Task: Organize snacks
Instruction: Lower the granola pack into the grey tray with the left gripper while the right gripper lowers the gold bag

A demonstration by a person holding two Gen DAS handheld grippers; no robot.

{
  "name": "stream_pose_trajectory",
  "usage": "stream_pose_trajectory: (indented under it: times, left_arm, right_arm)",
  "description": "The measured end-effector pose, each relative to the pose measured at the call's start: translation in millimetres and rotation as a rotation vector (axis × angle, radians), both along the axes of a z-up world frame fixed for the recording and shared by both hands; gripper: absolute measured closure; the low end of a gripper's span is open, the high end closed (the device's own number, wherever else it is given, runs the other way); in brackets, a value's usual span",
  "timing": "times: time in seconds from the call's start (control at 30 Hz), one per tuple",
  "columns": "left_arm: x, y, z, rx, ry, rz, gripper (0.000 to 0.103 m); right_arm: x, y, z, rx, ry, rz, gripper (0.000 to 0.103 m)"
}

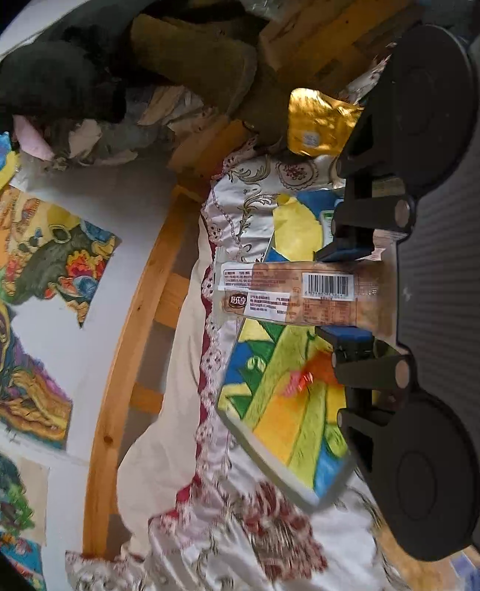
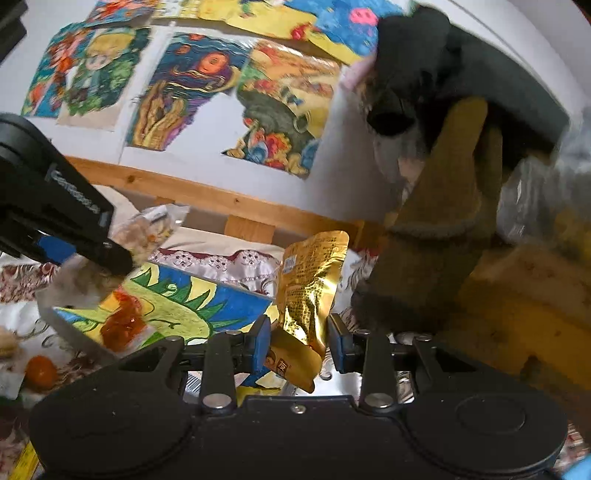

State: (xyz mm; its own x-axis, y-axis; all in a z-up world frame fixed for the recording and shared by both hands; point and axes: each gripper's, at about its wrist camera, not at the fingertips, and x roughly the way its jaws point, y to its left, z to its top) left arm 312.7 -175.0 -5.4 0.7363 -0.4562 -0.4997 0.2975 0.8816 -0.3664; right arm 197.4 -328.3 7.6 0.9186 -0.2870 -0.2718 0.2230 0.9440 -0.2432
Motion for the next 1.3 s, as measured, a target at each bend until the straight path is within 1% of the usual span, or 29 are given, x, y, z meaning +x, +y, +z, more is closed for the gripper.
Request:
stream_pose_trajectory:
  times: [0.03, 0.1, 0.17, 0.27, 0.43, 0.57, 0.67, 0.73, 0.77, 0.83, 0.93, 1.0, 1.03, 1.1, 1.27, 1.3]
  left_arm:
    - [9.3, -5.9, -3.9, -0.010, 0.011, -0.006, 0.065]
    - [24.4, -16.8, -11.5, -0.017, 0.034, -0.014, 0.065]
    - [36.5, -29.3, -21.4, -0.014, 0.061, -0.026, 0.065]
    - [45.6, -40.7, -35.6, 0.009, 0.096, -0.037, 0.065]
    - [49.7, -44.9, -54.7, 0.044, 0.146, -0.035, 0.065]
    - [49.5, -44.5, -59.2, 0.057, 0.162, -0.036, 0.065]
    - [50.6, -45.0, -59.1, 0.072, 0.185, -0.044, 0.064]
    - [50.8, -44.3, -55.8, 0.082, 0.181, -0.043, 0.062]
    - [50.9, -44.4, -53.9, 0.088, 0.185, -0.049, 0.058]
    - [49.5, -43.7, -49.5, 0.094, 0.186, -0.058, 0.052]
    - [43.1, -40.6, -42.0, 0.092, 0.168, -0.060, 0.044]
    - [38.7, -37.9, -37.1, 0.082, 0.157, -0.059, 0.042]
    - [36.4, -36.0, -34.7, 0.075, 0.152, -0.060, 0.039]
    - [30.6, -32.7, -29.6, 0.065, 0.140, -0.059, 0.036]
    - [16.9, -25.9, -17.3, 0.060, 0.100, -0.054, 0.029]
    - [15.1, -24.9, -15.9, 0.062, 0.099, -0.054, 0.029]
  right_arm:
    - [6.4, -3.6, -2.4, 0.018, 0.003, -0.006, 0.073]
    - [20.1, -10.7, -7.9, 0.067, 0.026, -0.005, 0.086]
    - [32.1, -14.3, -16.7, 0.101, 0.078, 0.008, 0.086]
    - [38.1, -13.5, -28.7, 0.091, 0.109, 0.007, 0.086]
    - [39.1, -8.5, -28.5, 0.077, 0.104, 0.014, 0.086]
    - [37.5, -8.6, -29.9, 0.091, 0.106, 0.021, 0.085]
    - [36.9, -7.9, -29.9, 0.106, 0.114, 0.034, 0.081]
    - [37.9, -7.6, -30.8, 0.116, 0.124, 0.035, 0.081]
    - [37.6, -8.0, -31.2, 0.125, 0.125, 0.036, 0.081]
    - [36.9, -9.4, -30.7, 0.153, 0.123, 0.044, 0.078]
    - [34.4, -11.3, -27.7, 0.182, 0.111, 0.048, 0.074]
    - [31.8, -12.5, -24.5, 0.198, 0.101, 0.049, 0.070]
    - [30.4, -12.9, -23.2, 0.201, 0.095, 0.047, 0.069]
    - [27.0, -13.2, -19.4, 0.207, 0.083, 0.050, 0.063]
    - [20.7, -11.1, -11.5, 0.206, 0.062, 0.064, 0.058]
    - [19.9, -10.8, -11.0, 0.207, 0.061, 0.065, 0.058]
